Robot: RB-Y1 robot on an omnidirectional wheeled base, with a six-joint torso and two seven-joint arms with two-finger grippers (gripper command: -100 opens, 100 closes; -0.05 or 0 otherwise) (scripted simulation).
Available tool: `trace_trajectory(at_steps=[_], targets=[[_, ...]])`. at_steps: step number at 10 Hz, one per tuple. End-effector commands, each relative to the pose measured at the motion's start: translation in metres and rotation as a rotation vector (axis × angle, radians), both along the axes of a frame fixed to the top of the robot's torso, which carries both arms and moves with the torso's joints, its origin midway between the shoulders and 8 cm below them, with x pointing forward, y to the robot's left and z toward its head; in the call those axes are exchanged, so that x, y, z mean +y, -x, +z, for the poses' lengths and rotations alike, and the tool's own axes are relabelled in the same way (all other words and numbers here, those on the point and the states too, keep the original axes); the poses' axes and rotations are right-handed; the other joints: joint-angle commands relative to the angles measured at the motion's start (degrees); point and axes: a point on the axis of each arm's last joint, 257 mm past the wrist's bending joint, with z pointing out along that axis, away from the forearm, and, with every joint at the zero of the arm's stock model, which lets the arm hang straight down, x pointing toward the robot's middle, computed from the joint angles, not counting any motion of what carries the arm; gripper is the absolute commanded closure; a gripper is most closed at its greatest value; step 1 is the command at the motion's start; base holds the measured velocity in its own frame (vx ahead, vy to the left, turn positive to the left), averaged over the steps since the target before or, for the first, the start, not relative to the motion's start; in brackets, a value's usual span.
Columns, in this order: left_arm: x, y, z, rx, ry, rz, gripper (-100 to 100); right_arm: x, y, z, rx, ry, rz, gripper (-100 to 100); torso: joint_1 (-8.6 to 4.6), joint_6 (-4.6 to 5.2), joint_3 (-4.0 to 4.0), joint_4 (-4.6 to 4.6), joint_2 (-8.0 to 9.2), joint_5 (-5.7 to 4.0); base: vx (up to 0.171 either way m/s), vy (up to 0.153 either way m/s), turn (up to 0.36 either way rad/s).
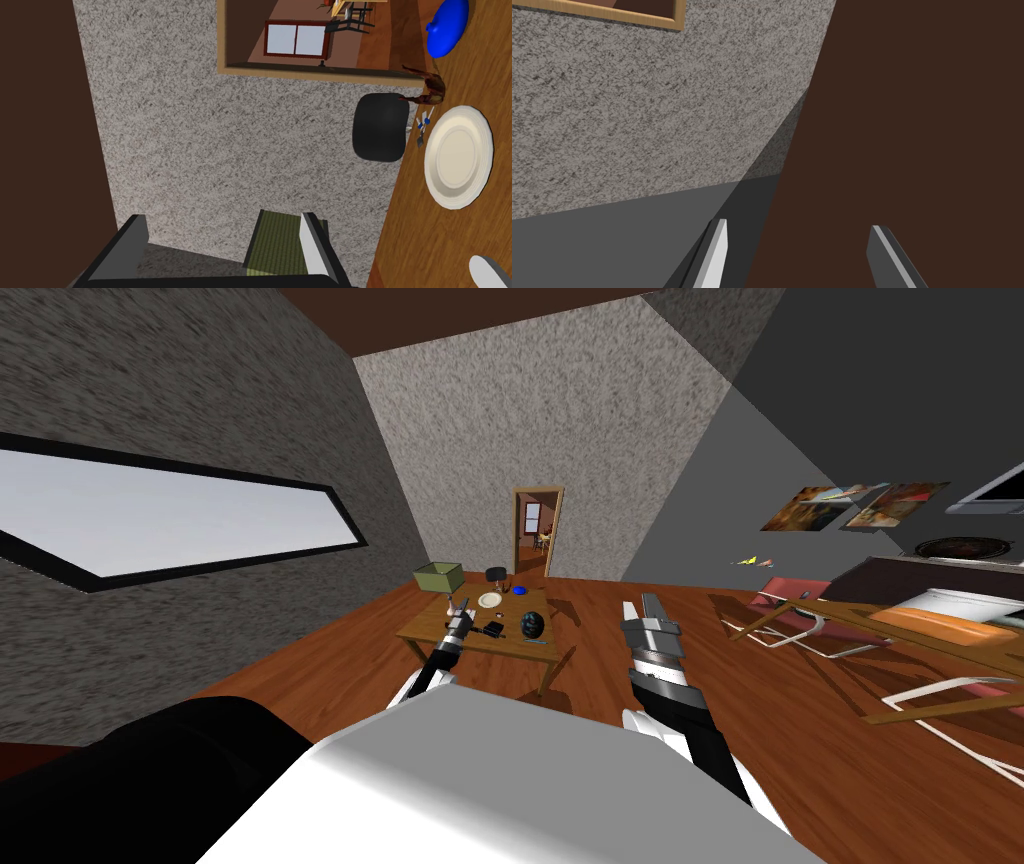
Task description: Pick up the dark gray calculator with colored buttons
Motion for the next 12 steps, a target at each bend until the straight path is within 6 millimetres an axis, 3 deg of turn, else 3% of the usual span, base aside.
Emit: trace_trajectory(at_steps=[1, 4, 6, 11, 12], targets=[[-0.003, -0.003, -0.031, 0.074, 0.008, -0.008, -100, 0.000, 0.000, 0.000, 0.000, 0.000, 0.000, 0, 0.00, 0.00, 0.00, 0.00, 0.00, 0.00, 0.002, 0.039, 0.030], [-0.001, -0.008, -0.085, 0.205, 0.018, -0.013, -100, 0.000, 0.000, 0.000, 0.000, 0.000, 0.000, 0, 0.01, 0.01, 0.00, 0.00, 0.01, 0.01, 0.005, 0.038, 0.009], [-0.001, -0.008, -0.105, 0.251, 0.020, -0.013, -100, 0.000, 0.000, 0.000, 0.000, 0.000, 0.000, 0, 0.02, 0.01, -0.02, -0.01, -0.03, 0.01, 0.008, 0.033, -0.003], [0.000, -0.007, -0.190, 0.452, 0.026, -0.006, -100, 0.000, 0.000, 0.000, 0.000, 0.000, 0.000, 0, -0.01, 0.01, 0.00, 0.00, 0.00, 0.00, 0.001, 0.030, -0.024], [0.000, -0.007, -0.190, 0.452, 0.026, -0.006, -100, 0.000, 0.000, 0.000, 0.000, 0.000, 0.000, 0, 0.00, 0.01, 0.01, 0.01, 0.02, 0.00, -0.002, 0.025, -0.014]])
